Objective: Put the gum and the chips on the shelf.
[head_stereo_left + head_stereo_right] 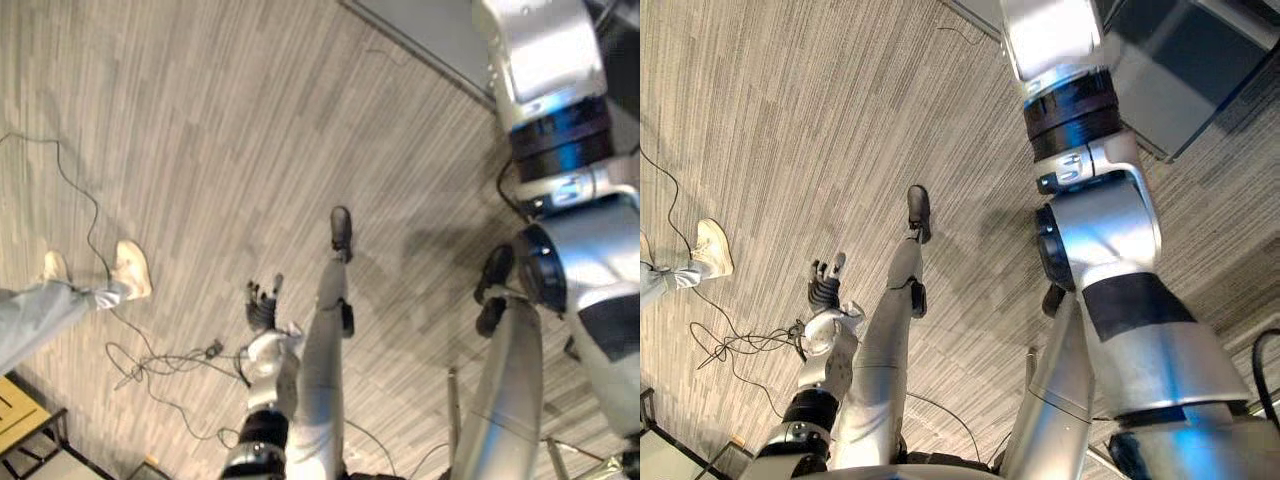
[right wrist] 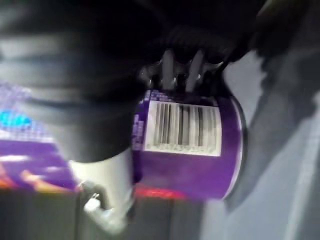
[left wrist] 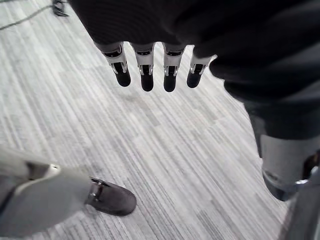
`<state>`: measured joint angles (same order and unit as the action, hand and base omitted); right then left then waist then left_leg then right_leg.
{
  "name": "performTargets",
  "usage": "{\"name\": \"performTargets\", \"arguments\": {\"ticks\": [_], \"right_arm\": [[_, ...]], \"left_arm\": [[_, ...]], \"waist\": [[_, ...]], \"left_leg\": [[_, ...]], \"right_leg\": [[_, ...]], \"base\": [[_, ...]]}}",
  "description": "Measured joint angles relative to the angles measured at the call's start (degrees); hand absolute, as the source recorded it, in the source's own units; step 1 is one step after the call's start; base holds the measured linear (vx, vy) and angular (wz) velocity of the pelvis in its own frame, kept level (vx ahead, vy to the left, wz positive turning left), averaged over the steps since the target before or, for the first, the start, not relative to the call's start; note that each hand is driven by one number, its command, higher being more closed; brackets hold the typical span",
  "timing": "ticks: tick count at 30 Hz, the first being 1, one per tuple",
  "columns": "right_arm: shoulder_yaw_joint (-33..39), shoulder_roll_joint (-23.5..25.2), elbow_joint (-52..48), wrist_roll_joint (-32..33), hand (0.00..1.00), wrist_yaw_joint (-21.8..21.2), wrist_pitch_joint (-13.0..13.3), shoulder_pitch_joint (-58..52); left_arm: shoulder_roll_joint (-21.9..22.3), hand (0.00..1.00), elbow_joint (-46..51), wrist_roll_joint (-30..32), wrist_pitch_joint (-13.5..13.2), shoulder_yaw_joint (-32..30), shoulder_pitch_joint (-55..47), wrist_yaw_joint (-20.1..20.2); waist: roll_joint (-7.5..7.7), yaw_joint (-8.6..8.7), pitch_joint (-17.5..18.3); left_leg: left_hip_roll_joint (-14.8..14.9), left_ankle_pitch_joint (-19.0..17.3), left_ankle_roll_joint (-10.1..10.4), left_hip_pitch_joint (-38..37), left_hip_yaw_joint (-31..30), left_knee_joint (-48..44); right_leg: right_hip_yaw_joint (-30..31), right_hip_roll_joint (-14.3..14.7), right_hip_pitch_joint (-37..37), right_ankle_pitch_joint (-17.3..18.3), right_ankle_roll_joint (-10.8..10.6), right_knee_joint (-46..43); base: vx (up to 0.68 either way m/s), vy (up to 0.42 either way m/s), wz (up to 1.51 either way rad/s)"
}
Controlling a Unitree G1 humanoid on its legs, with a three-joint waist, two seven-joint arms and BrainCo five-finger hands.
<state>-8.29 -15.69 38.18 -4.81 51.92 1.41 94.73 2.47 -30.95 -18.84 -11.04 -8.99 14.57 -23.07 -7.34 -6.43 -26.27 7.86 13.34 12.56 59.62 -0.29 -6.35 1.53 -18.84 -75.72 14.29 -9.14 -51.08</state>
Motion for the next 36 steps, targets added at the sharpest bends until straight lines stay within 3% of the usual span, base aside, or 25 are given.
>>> {"name": "performTargets", "arguments": {"ticks": [5, 15, 20, 22, 36], "right_arm": [[1.98, 1.83, -0.62, -1.44, 0.00, 0.00, -2.75, -0.58], [5.64, 4.65, -1.35, -2.10, 0.00, -2.17, -4.88, -5.14], [7.48, 7.24, -1.38, -2.07, 0.00, -2.57, -6.18, -9.16], [8.11, 7.85, -1.53, -2.03, 0.00, -2.63, -6.32, -10.97], [7.72, 9.78, 3.45, -2.05, 0.00, -6.99, -5.24, -15.17]], "left_arm": [[0.10, 0.00, 0.54, -0.18, 0.47, -1.28, -0.28, 0.09], [0.15, 0.00, 0.50, -0.21, 1.24, -1.39, -0.29, 0.96], [0.10, 0.00, -0.25, -0.19, 1.36, 0.77, -0.40, 1.22], [-0.03, 0.00, -0.35, -0.18, 1.67, 2.14, -0.42, 1.77], [-2.89, 0.00, -3.27, 1.22, 1.77, 4.40, -0.81, 3.43]], "waist": [[0.01, -0.13, 0.02], [0.04, -0.37, 0.03], [0.10, -0.76, 0.06], [0.11, -1.69, 0.06], [0.32, -1.51, 0.17]], "left_leg": [[0.52, 0.22, 0.25, -0.93, -0.43, -0.23], [1.02, -0.60, 0.39, -4.63, -0.57, 0.07], [1.42, -0.20, 0.61, -9.17, -0.70, 1.34], [1.53, -0.61, 0.82, -11.75, -0.72, 1.53], [1.60, -0.89, 0.69, -18.40, -1.92, 2.75]], "right_leg": [[-0.84, 0.36, 1.89, 0.00, 0.00, 0.68], [-1.17, 0.83, 5.68, 0.06, 0.09, 1.09], [-2.35, 0.88, 11.13, 0.02, 0.09, 2.93], [-2.80, 0.87, 14.21, 0.02, 0.09, 3.91], [-5.00, 0.36, 22.55, 0.01, 0.05, 6.11]], "base": [[0.00, -0.014, -0.04], [-0.01, -0.022, -0.05], [0.01, -0.018, -0.07], [0.03, -0.008, -0.08], [0.01, -0.014, 0.00]]}}
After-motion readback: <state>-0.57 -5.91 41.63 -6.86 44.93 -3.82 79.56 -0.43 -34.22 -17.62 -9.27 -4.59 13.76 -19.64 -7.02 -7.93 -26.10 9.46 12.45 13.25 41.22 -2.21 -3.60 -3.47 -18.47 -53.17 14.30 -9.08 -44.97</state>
